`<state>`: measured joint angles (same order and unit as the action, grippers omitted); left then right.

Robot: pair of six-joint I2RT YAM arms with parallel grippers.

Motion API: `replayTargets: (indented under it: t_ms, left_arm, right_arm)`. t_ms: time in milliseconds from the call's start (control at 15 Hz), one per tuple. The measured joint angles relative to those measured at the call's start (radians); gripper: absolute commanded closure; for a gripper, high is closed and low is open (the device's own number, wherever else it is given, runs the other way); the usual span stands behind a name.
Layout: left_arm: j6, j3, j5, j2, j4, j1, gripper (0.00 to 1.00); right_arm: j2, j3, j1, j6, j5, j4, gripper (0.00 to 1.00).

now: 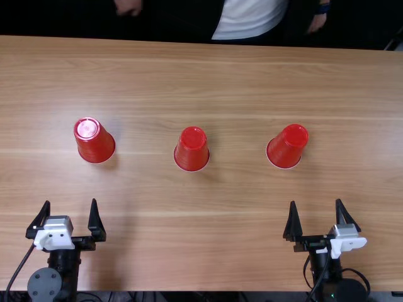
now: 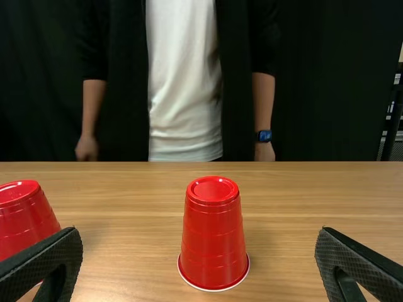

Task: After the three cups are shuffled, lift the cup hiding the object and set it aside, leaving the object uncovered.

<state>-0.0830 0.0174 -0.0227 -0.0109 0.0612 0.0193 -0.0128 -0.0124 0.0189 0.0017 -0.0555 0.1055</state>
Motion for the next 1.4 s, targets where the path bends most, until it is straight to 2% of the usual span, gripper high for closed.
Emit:
replayTargets:
  t_ms: [467,600,733,933,1067,1267,1400]
  left_arm:
    - [0.000,0.000,0.006,0.000,-0.009,0.000,0.00]
    - [0.007,0.000,0.038,0.000,-0.015,0.000,0.00]
    - [0.040,0.019,0.054,-0.007,0.008,0.000,0.00]
    - [0.063,0.264,0.053,-0.218,0.023,0.000,0.00]
    - [0.070,0.484,0.046,-0.340,0.138,0.002,0.00]
    - [0.075,0.797,-0.004,-0.522,0.367,0.002,0.00]
    - [0.079,1.017,-0.025,-0.639,0.607,0.002,0.00]
  right_arm:
    - [0.000,0.000,0.000,0.000,0.000,0.002,0.00]
    - [0.000,-0.019,-0.005,-0.003,0.000,-0.007,0.00]
    - [-0.014,-0.098,-0.015,-0.003,0.004,-0.006,0.00]
    - [-0.108,-0.240,-0.015,-0.004,0.023,-0.068,0.00]
    - [-0.192,-0.361,-0.015,-0.004,0.024,-0.148,0.00]
    - [-0.344,-0.616,-0.015,-0.008,0.027,-0.328,0.00]
    - [-0.492,-0.811,-0.015,-0.012,0.027,-0.459,0.00]
